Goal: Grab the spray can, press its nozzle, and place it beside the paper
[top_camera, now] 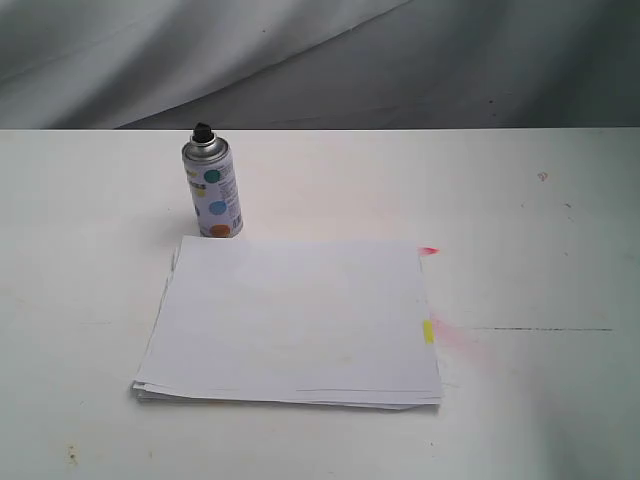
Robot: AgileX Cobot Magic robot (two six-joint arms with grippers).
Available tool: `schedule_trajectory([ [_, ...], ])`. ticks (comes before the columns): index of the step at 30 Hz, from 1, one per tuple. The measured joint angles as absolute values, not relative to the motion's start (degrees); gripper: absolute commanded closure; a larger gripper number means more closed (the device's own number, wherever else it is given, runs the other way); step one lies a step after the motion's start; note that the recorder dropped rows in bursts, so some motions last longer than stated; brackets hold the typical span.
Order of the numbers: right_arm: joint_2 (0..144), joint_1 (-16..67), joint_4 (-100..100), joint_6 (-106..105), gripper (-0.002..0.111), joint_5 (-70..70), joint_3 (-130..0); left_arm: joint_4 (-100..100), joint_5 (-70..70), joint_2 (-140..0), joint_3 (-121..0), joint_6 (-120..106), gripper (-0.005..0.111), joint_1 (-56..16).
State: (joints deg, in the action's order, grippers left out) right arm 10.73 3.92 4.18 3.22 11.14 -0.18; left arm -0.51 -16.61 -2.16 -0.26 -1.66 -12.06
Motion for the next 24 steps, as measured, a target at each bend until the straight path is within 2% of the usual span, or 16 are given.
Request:
schedule_trajectory([
  [16, 10.7, 3.9, 4.2, 3.2, 0.108, 11.1, -0.2, -0.5, -16.3, -2.2, -0.3, -1.4, 0.105, -12.1],
  [24, 10.7, 3.9, 4.2, 3.2, 0.108, 11.1, -0.2, -0.5, 0.0, -2.2, -0.3, 0.7, 0.105, -12.1],
])
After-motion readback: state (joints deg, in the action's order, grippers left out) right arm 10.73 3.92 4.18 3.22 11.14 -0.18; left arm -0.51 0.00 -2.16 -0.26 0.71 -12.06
